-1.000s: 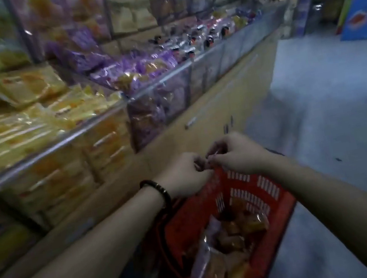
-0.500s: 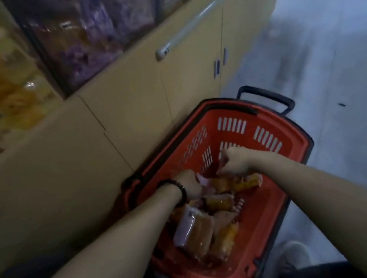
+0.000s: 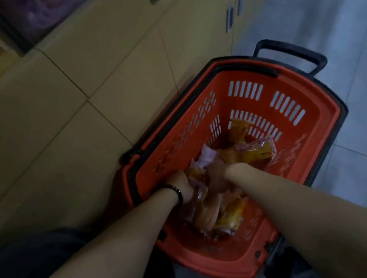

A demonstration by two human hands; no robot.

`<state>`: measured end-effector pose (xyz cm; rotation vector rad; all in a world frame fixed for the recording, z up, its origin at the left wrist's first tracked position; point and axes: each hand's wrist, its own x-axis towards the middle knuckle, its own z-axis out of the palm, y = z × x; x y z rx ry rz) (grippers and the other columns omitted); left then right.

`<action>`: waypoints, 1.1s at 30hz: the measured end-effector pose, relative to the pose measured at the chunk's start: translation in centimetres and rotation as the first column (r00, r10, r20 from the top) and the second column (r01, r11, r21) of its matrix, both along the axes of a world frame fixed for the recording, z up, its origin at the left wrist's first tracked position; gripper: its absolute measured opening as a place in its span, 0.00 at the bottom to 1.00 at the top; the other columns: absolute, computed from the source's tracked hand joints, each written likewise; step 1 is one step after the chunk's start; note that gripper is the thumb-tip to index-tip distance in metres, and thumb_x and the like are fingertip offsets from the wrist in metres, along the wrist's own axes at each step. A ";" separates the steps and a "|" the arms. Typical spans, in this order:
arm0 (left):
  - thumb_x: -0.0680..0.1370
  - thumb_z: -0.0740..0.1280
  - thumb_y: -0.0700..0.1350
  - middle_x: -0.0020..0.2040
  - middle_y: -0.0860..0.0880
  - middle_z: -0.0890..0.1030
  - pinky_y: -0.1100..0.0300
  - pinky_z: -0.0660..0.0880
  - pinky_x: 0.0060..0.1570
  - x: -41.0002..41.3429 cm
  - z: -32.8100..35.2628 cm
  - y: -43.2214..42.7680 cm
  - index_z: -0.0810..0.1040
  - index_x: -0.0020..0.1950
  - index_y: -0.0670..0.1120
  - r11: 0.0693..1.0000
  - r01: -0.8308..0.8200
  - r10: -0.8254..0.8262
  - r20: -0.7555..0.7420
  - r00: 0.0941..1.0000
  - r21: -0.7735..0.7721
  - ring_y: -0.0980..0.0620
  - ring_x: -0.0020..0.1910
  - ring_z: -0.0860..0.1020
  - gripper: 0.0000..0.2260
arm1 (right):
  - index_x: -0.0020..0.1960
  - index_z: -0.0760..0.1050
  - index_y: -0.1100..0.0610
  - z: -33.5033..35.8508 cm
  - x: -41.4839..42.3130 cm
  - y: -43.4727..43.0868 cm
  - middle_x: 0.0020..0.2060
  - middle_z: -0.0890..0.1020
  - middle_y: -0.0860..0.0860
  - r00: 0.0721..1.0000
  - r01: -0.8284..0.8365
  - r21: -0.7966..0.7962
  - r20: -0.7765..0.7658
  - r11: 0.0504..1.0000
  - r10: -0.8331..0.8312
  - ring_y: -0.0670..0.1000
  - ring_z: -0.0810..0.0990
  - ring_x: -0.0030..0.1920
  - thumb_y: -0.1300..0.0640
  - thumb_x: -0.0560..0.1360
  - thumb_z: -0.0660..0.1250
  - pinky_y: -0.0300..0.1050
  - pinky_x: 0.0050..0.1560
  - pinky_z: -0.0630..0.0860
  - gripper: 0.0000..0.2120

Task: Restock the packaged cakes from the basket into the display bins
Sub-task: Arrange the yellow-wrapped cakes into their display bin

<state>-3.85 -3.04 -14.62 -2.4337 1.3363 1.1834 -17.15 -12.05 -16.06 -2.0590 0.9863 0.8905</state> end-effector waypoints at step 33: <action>0.52 0.83 0.60 0.39 0.44 0.86 0.53 0.81 0.40 -0.8 4.5 -0.4 0.84 0.53 0.40 0.954 -0.283 0.295 -0.465 0.835 0.097 0.46 0.38 0.84 0.37 | 0.58 0.85 0.60 11.8 -6.0 -7.1 0.59 0.82 0.62 0.856 0.467 0.375 0.037 0.801 -0.516 0.64 0.84 0.52 0.61 0.69 0.81 0.53 0.40 0.83 0.17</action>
